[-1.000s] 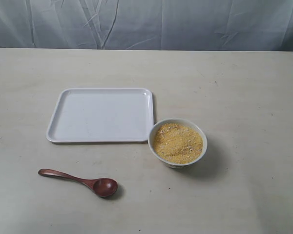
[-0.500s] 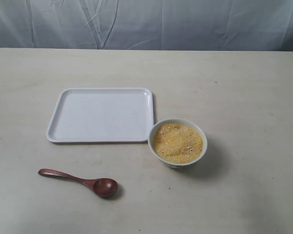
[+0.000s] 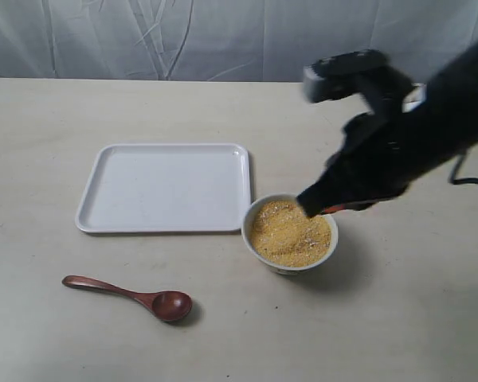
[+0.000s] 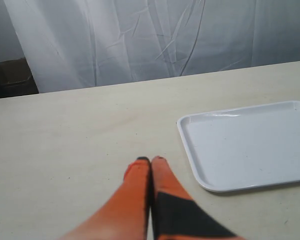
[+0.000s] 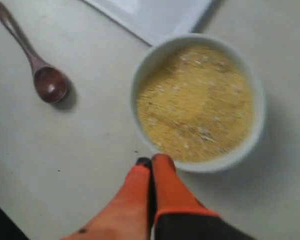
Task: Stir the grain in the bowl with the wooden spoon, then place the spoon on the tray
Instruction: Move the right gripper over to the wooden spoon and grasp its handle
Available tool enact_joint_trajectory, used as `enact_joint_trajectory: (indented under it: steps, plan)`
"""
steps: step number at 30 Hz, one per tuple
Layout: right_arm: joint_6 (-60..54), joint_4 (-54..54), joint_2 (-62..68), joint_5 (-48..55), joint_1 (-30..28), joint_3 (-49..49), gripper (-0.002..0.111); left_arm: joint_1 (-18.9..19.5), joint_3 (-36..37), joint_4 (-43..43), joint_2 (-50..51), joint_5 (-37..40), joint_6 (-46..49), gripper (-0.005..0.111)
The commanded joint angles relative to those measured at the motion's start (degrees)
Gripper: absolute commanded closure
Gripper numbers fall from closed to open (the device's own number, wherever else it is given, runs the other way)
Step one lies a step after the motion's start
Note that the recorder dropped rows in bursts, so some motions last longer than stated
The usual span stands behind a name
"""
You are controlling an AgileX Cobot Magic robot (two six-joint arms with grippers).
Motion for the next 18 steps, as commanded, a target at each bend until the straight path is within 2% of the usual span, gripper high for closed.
enact_joint_trajectory:
  steps: [1, 5, 9, 12, 13, 14, 18]
  plan:
    - [1.23, -4.52, 10.78, -1.24, 13.48, -9.45, 0.109, -0.03, 0.25, -0.01, -0.24, -0.49, -0.05, 0.107]
    - [0.24, -8.11, 21.20, -3.21, 22.58, -19.49, 0.109, -0.03, 0.25, 0.25, -0.24, -0.51, -0.05, 0.107]
    - [0.24, -9.66, 29.85, -3.86, 27.39, -27.19, 0.108, -0.03, 0.25, 0.25, -0.24, -0.51, -0.05, 0.107]
    - [-0.86, -10.51, 34.77, -3.86, 29.65, -31.32, 0.093, -0.03, 0.25, 0.25, -0.24, -0.51, -0.05, 0.107]
    - [-2.02, -10.64, 37.51, -3.86, 30.74, -33.76, 0.081, -0.03, 0.25, 0.25, -0.24, -0.51, -0.05, 0.107]
    - [-2.22, -10.64, 38.49, -3.75, 30.89, -34.75, 0.077, -0.03, 0.25, 0.25, -0.24, -0.51, -0.05, 0.107]
    - [-2.22, -10.77, 43.95, -5.34, 31.18, -38.90, 0.076, -0.03, 0.25, 0.25, -0.24, -0.51, -0.05, 0.107]
